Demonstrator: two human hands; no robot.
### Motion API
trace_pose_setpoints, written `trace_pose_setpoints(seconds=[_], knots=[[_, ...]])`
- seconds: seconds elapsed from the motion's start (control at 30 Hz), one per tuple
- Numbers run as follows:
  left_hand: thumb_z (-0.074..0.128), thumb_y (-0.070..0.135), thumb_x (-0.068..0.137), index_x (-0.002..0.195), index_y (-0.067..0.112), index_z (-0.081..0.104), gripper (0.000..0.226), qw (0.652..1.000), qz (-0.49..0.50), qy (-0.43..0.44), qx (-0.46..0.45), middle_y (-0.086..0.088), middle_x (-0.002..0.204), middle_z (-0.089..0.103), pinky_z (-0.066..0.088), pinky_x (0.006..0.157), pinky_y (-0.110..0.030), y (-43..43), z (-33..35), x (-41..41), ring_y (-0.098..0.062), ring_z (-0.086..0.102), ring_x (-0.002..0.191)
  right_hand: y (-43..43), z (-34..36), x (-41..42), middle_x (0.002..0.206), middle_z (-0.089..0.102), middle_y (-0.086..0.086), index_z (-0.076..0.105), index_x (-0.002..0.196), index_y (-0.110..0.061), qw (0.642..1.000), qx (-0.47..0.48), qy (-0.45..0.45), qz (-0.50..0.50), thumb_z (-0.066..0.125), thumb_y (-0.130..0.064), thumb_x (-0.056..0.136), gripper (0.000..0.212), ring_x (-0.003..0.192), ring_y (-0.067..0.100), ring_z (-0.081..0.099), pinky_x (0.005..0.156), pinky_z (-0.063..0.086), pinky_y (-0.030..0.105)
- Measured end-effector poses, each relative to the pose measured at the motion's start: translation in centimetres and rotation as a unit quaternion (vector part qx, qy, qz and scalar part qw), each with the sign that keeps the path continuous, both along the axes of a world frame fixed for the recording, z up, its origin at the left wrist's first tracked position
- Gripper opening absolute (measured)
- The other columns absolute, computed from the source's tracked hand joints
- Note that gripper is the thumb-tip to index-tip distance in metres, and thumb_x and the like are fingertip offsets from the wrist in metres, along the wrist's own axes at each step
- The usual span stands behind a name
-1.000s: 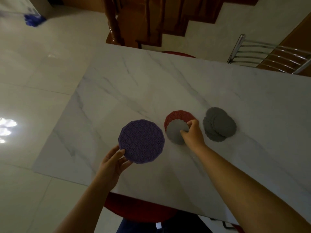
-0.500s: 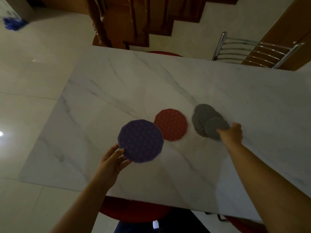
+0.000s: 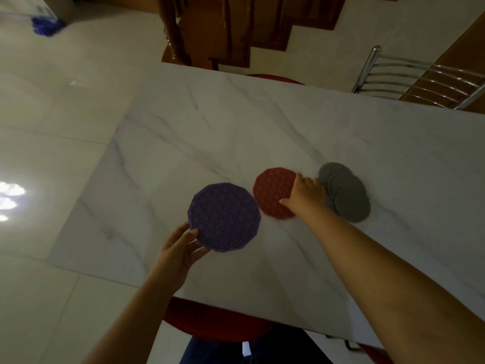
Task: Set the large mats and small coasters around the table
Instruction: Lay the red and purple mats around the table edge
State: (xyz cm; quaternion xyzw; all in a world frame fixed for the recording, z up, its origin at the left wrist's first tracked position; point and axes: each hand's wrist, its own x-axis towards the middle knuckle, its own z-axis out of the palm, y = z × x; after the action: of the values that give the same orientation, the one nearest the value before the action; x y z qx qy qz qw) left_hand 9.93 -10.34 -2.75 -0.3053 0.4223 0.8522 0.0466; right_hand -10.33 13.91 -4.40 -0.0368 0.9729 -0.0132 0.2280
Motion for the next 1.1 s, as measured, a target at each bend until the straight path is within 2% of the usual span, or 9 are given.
trace_pose_setpoints(seconds=[0.13, 0.27, 0.43, 0.6, 0.77, 0.83, 0.9, 1.0, 1.1], knots=[[0.058, 0.013, 0.080, 0.113, 0.012, 0.063, 0.033, 1.000, 0.004, 0.002, 0.003, -0.007, 0.097, 0.074, 0.061, 0.070, -0.034, -0.1, 0.1, 0.1, -0.021, 0.072, 0.080, -0.5, 0.0, -0.2, 0.144, 0.035, 0.019, 0.016, 0.144, -0.005, 0.999, 0.016, -0.007, -0.033, 0.072, -0.049, 0.072, 0.102, 0.130, 0.036, 0.032, 0.108, 0.029, 0.042], [0.058, 0.013, 0.080, 0.111, 0.012, 0.064, 0.032, 1.000, 0.005, 0.000, 0.005, -0.007, 0.097, 0.075, 0.060, 0.068, -0.033, -0.1, 0.2, 0.4, -0.021, 0.072, 0.078, -1.0, 0.3, -0.6, 0.151, 0.019, 0.021, -0.003, 0.148, -0.003, 0.996, 0.018, -0.054, -0.064, 0.075, -0.045, 0.072, 0.117, 0.140, 0.039, 0.017, 0.114, 0.020, 0.044], [0.060, 0.013, 0.080, 0.113, 0.013, 0.065, 0.033, 1.000, 0.003, -0.001, 0.008, -0.008, 0.098, 0.074, 0.060, 0.069, -0.033, -0.5, 0.1, 0.7, -0.022, 0.072, 0.080, -1.2, 1.0, -1.0, 0.153, 0.013, 0.023, -0.010, 0.148, -0.006, 0.990, -0.005, -0.090, -0.107, 0.079, -0.037, 0.070, 0.122, 0.141, 0.039, 0.012, 0.115, 0.019, 0.046], [0.061, 0.013, 0.079, 0.114, 0.012, 0.064, 0.036, 1.000, 0.002, -0.011, 0.002, -0.009, 0.099, 0.073, 0.061, 0.069, -0.035, -0.6, 0.1, 1.0, -0.023, 0.072, 0.080, -0.9, 1.9, -1.5, 0.150, 0.015, 0.020, 0.006, 0.148, -0.007, 0.986, 0.000, -0.126, -0.109, 0.080, -0.041, 0.066, 0.116, 0.139, 0.038, 0.014, 0.111, 0.025, 0.047], [0.061, 0.013, 0.079, 0.119, 0.010, 0.061, 0.040, 1.000, -0.006, -0.011, 0.001, -0.009, 0.100, 0.073, 0.060, 0.069, -0.034, -0.7, 0.1, 1.5, -0.023, 0.072, 0.081, -1.3, 2.0, -0.8, 0.146, 0.021, 0.017, 0.009, 0.145, -0.005, 0.993, -0.008, -0.061, -0.105, 0.083, -0.035, 0.065, 0.113, 0.134, 0.037, 0.025, 0.108, 0.031, 0.046], [0.060, 0.013, 0.079, 0.118, 0.011, 0.061, 0.039, 1.000, -0.013, -0.007, -0.002, -0.008, 0.100, 0.073, 0.060, 0.070, -0.034, -0.8, 0.1, 1.6, -0.023, 0.072, 0.082, -1.2, 1.8, -0.2, 0.141, 0.030, 0.017, 0.017, 0.140, -0.006, 0.989, -0.062, -0.020, -0.132, 0.085, -0.029, 0.063, 0.105, 0.128, 0.037, 0.035, 0.104, 0.038, 0.046], [0.060, 0.013, 0.079, 0.116, 0.012, 0.062, 0.037, 1.000, -0.014, -0.003, -0.002, -0.008, 0.099, 0.074, 0.060, 0.068, -0.033, -0.9, 0.2, 1.7, -0.022, 0.072, 0.081, -0.7, 1.6, 0.3, 0.132, 0.043, 0.018, 0.027, 0.132, -0.007, 0.973, -0.160, 0.014, -0.164, 0.081, -0.020, 0.069, 0.084, 0.116, 0.035, 0.049, 0.092, 0.047, 0.044], [0.058, 0.013, 0.079, 0.118, 0.011, 0.061, 0.038, 1.000, -0.017, 0.006, -0.001, -0.007, 0.101, 0.074, 0.060, 0.069, -0.032, -0.9, 0.7, 1.6, -0.022, 0.072, 0.082, 0.7, 2.7, 0.8, 0.119, 0.058, 0.017, 0.045, 0.120, -0.007, 0.931, -0.304, 0.043, -0.197, 0.059, -0.009, 0.086, 0.037, 0.096, 0.027, 0.058, 0.072, 0.046, 0.032], [0.057, 0.012, 0.080, 0.117, 0.011, 0.060, 0.037, 1.000, -0.021, 0.010, 0.008, -0.007, 0.103, 0.073, 0.060, 0.070, -0.033, -0.7, 1.4, 1.2, -0.023, 0.072, 0.084, 2.6, 5.2, 1.4, 0.116, 0.062, 0.013, 0.057, 0.115, -0.011, 0.874, -0.415, 0.049, -0.247, 0.055, -0.010, 0.090, 0.026, 0.093, 0.021, 0.059, 0.072, 0.051, 0.030]])
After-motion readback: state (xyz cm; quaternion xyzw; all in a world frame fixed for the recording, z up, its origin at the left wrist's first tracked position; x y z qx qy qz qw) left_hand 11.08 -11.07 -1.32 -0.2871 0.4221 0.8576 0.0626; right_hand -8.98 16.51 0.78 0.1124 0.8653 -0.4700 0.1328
